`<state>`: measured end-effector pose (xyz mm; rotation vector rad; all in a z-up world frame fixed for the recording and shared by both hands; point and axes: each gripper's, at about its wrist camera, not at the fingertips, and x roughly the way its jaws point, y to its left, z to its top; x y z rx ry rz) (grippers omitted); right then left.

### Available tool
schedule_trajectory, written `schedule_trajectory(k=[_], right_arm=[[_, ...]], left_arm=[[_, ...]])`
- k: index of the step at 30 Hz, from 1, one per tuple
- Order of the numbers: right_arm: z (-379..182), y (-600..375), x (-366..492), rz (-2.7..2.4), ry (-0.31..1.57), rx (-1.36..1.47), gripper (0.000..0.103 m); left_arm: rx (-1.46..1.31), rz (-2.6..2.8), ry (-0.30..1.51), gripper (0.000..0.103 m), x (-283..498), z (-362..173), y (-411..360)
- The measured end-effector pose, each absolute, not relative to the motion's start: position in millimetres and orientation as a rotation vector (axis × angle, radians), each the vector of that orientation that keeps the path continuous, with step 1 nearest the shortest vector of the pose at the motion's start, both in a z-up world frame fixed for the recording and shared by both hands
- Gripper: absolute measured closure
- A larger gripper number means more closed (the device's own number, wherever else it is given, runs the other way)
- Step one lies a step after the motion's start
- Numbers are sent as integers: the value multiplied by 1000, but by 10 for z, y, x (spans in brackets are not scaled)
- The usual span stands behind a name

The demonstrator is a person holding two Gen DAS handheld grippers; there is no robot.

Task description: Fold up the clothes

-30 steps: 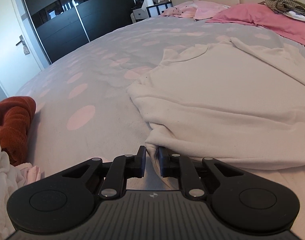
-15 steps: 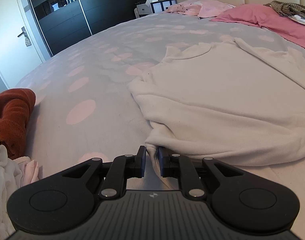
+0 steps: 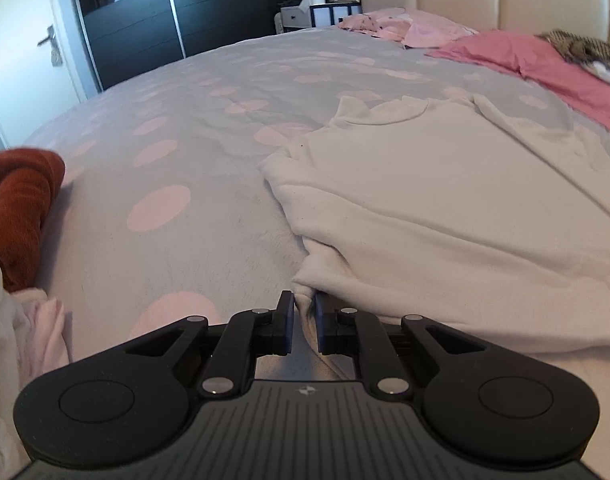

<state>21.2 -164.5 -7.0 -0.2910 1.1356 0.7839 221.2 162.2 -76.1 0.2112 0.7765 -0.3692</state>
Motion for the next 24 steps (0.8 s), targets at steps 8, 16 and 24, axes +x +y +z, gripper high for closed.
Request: schedule_trajectory(k=[8,16,24], right_arm=[[302,-986,-215,1241,1136,33,92],[74,-526,-420,1289,1189,47,92],[-131,-206,-478,1301,1237,11,66]], left_arm=[[-112,-328,834,96,2357,-759,1986],[-236,-322,849,96,2429,-798,2143],[-238,-338,867,95,2384,-796,2150]])
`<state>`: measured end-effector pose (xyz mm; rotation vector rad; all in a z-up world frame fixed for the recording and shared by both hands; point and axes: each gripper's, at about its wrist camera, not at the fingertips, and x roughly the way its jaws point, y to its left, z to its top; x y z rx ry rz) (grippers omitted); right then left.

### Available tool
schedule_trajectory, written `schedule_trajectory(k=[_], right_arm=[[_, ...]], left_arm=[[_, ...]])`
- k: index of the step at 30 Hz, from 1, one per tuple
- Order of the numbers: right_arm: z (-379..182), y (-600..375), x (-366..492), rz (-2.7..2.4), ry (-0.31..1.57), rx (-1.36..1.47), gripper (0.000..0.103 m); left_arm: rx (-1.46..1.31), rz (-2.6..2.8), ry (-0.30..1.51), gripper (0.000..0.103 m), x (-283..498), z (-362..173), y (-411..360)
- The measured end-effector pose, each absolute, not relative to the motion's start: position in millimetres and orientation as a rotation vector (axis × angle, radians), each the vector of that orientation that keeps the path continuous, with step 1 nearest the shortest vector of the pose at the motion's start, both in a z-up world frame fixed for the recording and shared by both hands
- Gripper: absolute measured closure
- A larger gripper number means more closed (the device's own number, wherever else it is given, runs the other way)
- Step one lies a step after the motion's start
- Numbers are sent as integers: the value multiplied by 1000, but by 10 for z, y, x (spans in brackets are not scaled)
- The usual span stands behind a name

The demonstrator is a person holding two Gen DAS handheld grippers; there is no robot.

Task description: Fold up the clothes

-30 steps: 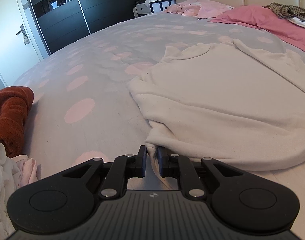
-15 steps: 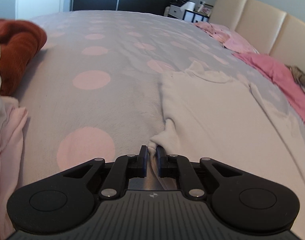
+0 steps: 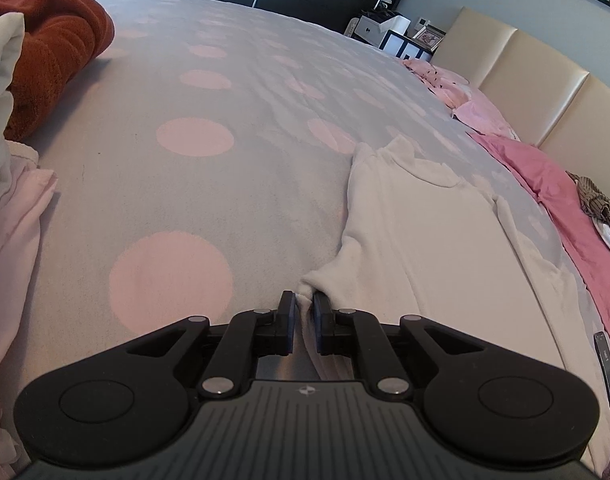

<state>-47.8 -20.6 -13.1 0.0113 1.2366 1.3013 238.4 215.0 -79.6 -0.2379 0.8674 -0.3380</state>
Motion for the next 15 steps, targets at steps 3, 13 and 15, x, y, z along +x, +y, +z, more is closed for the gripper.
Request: schedule_trajectory(k=[3,13,15], right_arm=[[-135,-285,-401,1279,1235,39,58],[-292,-650,714,839,1125,-33,58],[-349,-674,1022,759,1098,-36,62]], left_arm=[[-223,-302,874,95,2309,-784,2219],[-286,-284,867,92,2221,-682,2351],[-284,-279,864,92,2244,-662,2330]])
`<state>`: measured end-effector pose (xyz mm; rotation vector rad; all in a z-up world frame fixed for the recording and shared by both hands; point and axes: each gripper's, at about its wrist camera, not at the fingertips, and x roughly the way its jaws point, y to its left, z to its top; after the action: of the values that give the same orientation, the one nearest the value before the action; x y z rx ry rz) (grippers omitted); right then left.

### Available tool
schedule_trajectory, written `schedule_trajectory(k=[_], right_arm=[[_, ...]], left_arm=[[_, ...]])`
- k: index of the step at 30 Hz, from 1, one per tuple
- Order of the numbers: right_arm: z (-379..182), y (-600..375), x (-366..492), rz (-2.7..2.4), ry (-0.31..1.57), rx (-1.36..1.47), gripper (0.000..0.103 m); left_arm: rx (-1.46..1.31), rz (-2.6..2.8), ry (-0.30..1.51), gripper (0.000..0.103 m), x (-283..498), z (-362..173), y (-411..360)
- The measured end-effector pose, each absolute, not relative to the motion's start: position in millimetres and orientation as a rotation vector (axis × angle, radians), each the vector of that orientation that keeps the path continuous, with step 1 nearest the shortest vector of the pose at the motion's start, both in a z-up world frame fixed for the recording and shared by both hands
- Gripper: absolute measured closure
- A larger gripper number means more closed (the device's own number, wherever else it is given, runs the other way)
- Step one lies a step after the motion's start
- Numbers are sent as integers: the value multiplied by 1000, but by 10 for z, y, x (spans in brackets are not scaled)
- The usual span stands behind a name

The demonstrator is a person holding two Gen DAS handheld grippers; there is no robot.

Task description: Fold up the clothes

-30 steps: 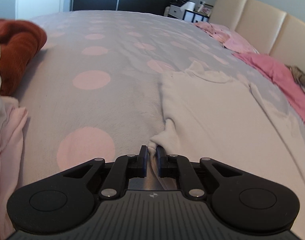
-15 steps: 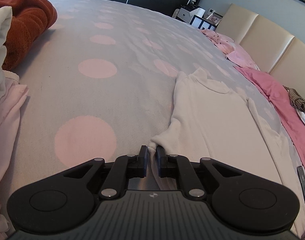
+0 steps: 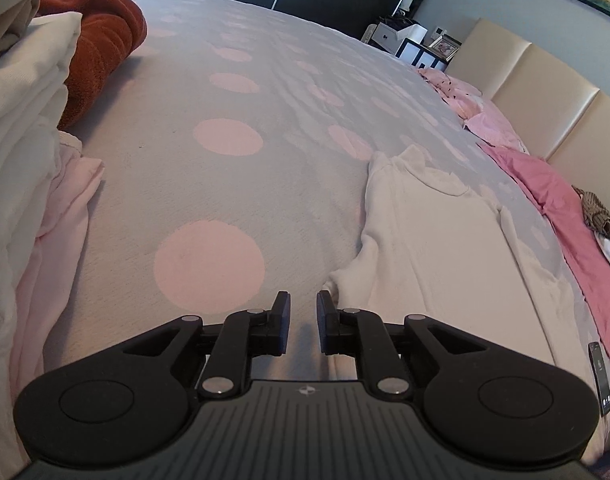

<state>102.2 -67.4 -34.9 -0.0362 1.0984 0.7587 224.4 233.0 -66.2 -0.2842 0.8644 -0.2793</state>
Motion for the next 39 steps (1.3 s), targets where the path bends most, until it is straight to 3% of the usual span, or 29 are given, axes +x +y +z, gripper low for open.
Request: schedule_trajectory(k=[10,14,19,22,23,24,27,32,34,35,36,39], right_arm=[[-483,-569,2593,586,977,107,63],[-466,-422,3178,602,973,196,54],[-637,-284,3807,592,984,243,55],[-743,-276,4054,598,1000,321,68],[-782,-269,4122,612,1011,342,87],[-803,-257,4168,623,1016,345,97],[-785,-280,4178,625,960,299,98],[-942,-333,4249,575,971,291,96],[-928,-348,4237,566,975,311,86],[-879,-368,4187,567,968,304,73],[-824,-390,4128,568,959,294,67],[-657,-466,3909,577,934,264,67]], left_arm=[[-311,-343,890,85,2458,-725,2173],[-321,-356,902,81,2529,-787,2143],[-318,-372,911,81,2589,-854,2120],[-321,-380,914,88,2610,-851,2132],[-313,-378,913,89,2608,-846,2133],[-298,-367,910,90,2597,-837,2129],[-241,-342,900,91,2564,-825,2090],[-222,-328,899,90,2590,-843,2042],[-220,-321,898,87,2590,-812,2034],[-216,-312,893,83,2575,-785,2028],[-206,-299,887,76,2545,-753,2024],[-177,-273,882,71,2423,-664,2017]])
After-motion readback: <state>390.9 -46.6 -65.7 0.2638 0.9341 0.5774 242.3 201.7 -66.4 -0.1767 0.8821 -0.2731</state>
